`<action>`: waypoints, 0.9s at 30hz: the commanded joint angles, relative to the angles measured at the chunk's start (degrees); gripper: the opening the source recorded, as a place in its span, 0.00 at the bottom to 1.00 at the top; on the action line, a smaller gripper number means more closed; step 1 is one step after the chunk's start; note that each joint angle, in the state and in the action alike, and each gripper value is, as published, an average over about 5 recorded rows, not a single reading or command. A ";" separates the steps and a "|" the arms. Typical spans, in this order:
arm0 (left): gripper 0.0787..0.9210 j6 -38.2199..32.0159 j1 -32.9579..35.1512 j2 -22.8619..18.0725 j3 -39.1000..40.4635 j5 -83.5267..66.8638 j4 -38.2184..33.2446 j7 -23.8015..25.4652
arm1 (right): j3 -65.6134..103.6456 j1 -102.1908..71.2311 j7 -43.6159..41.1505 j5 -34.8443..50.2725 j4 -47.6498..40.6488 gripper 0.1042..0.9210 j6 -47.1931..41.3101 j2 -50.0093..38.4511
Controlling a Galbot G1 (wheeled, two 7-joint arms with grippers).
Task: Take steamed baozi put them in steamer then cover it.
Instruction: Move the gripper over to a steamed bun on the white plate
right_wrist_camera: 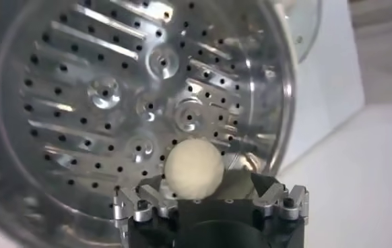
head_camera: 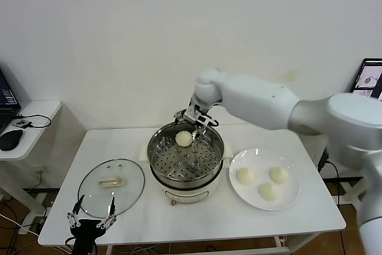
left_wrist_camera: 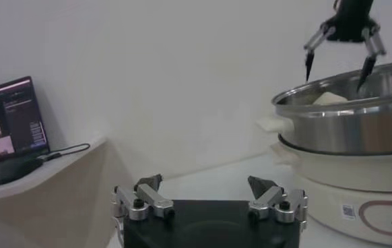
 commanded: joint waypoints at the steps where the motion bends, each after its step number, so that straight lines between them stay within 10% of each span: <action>1: 0.88 0.36 -0.01 0.02 0.02 -0.05 -0.70 0.01 | 1.90 4.23 -2.50 8.61 19.38 0.88 -21.88 -20.95; 13: 0.88 0.14 -0.22 1.55 -0.09 0.03 -0.20 0.08 | 6.79 -10.37 -0.35 -1.67 23.68 0.88 -21.52 -38.38; 27: 0.88 0.16 0.07 1.39 -0.69 0.27 0.05 0.33 | 17.48 -28.71 0.70 -9.99 11.82 0.88 -18.19 -29.77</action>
